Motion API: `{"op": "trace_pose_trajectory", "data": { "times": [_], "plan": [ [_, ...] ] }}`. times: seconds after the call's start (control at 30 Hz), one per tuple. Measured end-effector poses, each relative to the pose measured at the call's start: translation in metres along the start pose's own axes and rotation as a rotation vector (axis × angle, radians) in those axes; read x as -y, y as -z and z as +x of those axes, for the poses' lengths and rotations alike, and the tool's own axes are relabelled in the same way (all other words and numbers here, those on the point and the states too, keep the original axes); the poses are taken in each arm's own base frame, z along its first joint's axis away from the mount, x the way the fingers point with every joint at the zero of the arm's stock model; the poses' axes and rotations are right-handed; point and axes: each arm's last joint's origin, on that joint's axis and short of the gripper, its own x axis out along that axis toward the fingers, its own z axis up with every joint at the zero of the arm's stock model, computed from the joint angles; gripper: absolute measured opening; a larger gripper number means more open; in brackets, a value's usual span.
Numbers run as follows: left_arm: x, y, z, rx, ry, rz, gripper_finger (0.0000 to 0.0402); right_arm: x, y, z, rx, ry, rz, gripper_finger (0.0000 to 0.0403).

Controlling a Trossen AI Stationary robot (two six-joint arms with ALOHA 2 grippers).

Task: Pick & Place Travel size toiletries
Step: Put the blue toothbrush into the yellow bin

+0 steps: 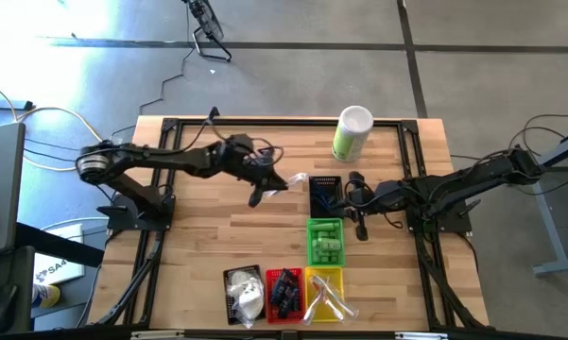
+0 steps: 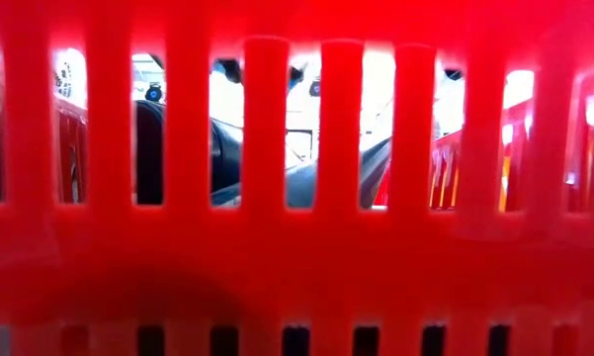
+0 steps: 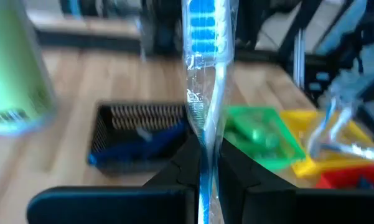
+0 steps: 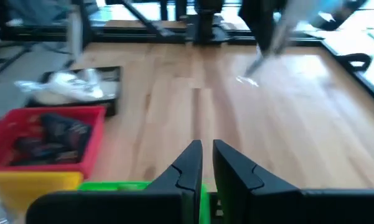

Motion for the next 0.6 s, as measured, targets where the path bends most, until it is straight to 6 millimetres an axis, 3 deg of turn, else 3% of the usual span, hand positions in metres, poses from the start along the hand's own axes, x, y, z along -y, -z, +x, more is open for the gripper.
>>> {"op": "trace_pose_trajectory", "data": {
  "times": [0.3,0.6],
  "plan": [
    [0.027,-0.025,-0.050,0.185,-0.067,0.168,0.0022,0.003,-0.013,0.011,0.153,0.138,0.023,0.0030],
    [0.036,-0.003,-0.072,0.183,-0.067,0.180,0.0022,0.017,-0.016,0.043,0.284,0.211,0.062,0.0030]
  ]
}}
